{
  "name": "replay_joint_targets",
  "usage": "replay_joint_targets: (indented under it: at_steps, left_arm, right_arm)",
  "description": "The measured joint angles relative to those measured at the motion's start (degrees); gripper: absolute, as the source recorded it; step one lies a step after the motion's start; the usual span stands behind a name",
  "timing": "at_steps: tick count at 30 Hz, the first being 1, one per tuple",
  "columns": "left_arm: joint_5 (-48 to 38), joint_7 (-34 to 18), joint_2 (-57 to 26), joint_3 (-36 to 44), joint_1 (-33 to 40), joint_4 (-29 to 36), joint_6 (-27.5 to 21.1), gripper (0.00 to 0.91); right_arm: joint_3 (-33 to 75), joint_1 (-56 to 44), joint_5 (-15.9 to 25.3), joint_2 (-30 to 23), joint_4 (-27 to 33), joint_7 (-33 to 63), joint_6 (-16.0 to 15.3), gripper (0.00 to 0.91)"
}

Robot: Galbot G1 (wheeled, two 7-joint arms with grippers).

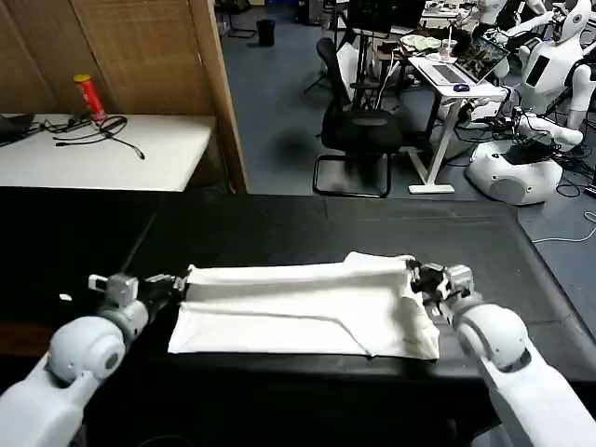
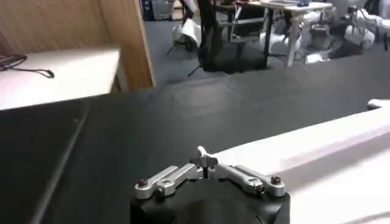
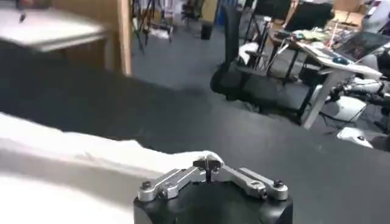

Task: Fold and organize the clothes.

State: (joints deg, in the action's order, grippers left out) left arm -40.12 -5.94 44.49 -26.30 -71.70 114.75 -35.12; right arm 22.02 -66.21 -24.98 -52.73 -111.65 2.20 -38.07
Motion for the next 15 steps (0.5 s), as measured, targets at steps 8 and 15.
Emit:
replay_joint_targets:
  at_steps: [8, 15]
  left_arm:
    - [1.4, 0.0, 0.4, -1.4, -5.4, 2.4, 0.0, 0.0]
    - [3.9, 0.0, 1.0, -1.5, -7.8, 2.7, 0.4, 0.0]
  right_arm:
    - [0.4, -3.2, 0.0, 0.6, -1.7, 0.1, -0.8, 0.0]
    - [0.6, -3.9, 0.0, 1.0, -2.2, 0.2, -1.0, 0.0]
